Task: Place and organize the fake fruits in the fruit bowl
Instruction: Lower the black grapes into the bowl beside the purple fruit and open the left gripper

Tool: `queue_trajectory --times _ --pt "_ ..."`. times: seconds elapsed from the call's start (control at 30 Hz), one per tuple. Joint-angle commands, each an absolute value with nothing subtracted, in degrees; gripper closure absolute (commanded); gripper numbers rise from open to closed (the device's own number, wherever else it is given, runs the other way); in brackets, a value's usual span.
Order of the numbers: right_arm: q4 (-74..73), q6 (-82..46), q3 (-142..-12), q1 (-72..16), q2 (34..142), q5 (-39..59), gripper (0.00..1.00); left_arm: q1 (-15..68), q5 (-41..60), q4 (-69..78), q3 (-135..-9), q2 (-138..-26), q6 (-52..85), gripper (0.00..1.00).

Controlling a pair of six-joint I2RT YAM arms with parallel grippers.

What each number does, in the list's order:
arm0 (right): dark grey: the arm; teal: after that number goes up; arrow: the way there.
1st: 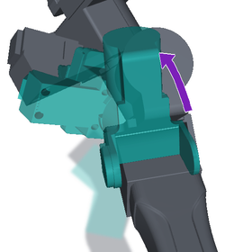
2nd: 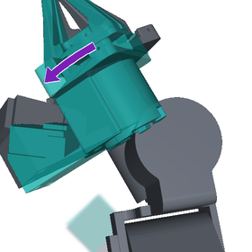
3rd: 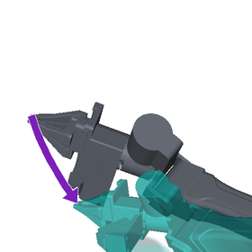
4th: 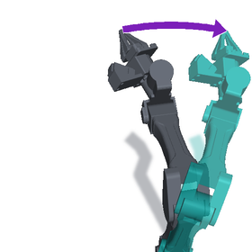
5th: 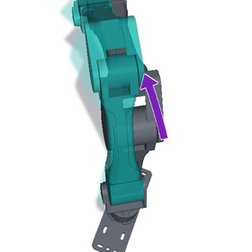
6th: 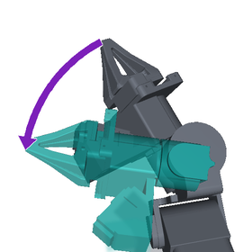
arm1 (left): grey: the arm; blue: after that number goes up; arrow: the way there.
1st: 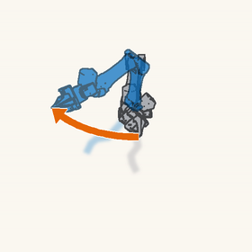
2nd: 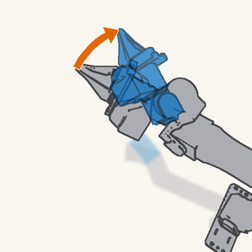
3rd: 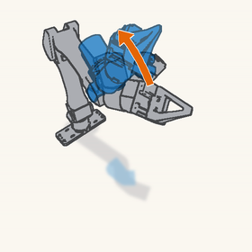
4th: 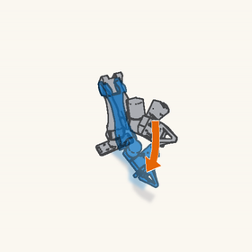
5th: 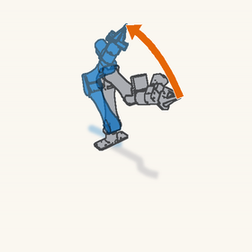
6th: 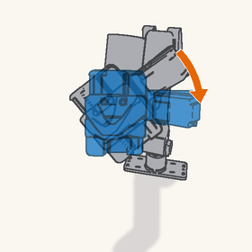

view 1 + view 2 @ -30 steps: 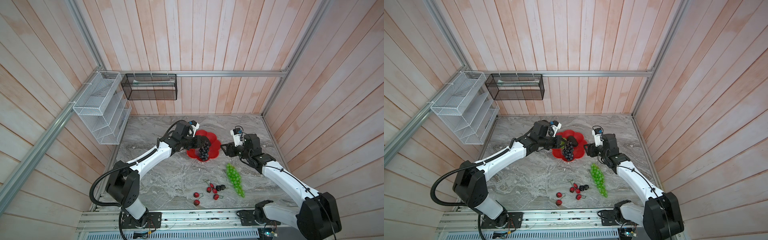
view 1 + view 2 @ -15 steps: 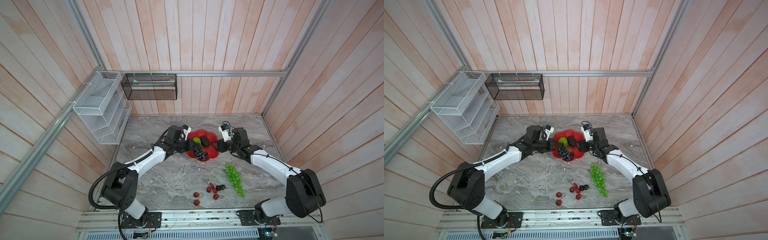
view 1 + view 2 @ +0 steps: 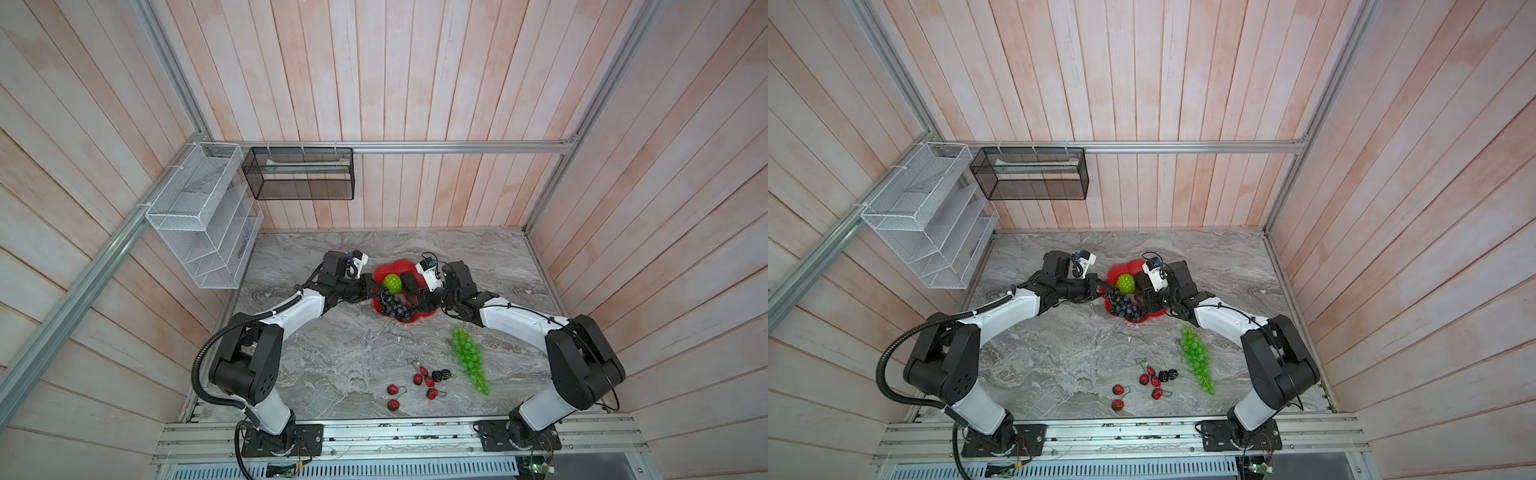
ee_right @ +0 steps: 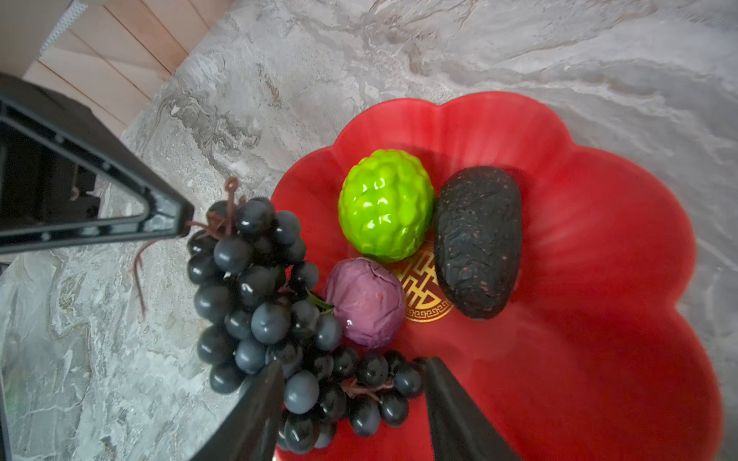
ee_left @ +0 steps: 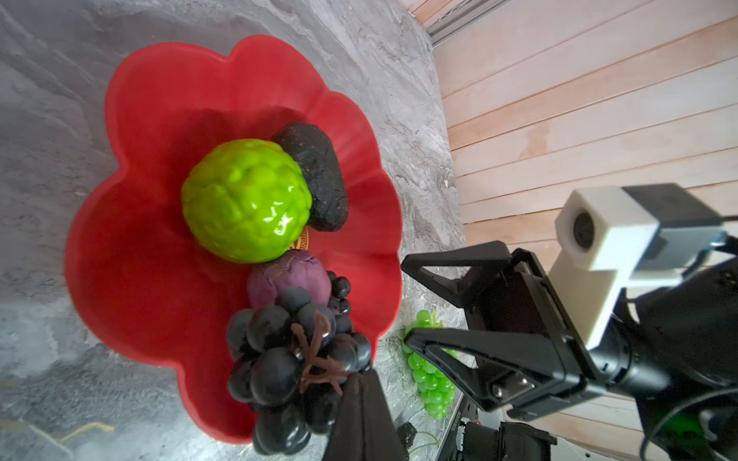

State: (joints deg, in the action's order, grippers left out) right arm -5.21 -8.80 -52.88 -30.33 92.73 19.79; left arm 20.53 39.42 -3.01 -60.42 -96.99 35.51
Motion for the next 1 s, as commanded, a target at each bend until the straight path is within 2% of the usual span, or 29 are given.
queue_trajectory --times 0.0,0.33,0.47,0.63,0.7,0.83,0.97 --pt "-7.12 -8.31 -51.8 -31.05 94.4 20.46 0.43 19.44 41.57 -1.12 -62.86 -99.27 33.89 0.99" --pt "-7.72 -8.09 -52.71 -32.24 98.54 21.94 0.44 18.9 42.65 1.05 -66.05 -105.43 34.63 0.91" --pt "-8.1 -8.33 -53.07 -32.58 99.84 22.41 0.44 18.64 42.54 0.65 -66.95 -106.6 34.29 0.81" --pt "-7.07 -8.62 -54.3 -32.68 99.1 21.88 0.44 18.11 41.85 -0.54 -68.0 -106.48 33.74 0.59" --pt "-5.31 -8.33 -55.05 -32.64 97.62 20.63 0.44 18.01 40.69 -3.17 -68.85 -105.74 32.5 0.55" --pt "-2.4 -7.89 -56.2 -32.7 92.48 17.28 0.43 18.02 34.57 -10.83 -69.99 -101.92 28.51 0.38" --pt "-0.03 -9.45 -56.35 -32.63 87.06 14.93 0.41 18.02 26.19 -18.21 -69.45 -97.35 25.18 0.29"
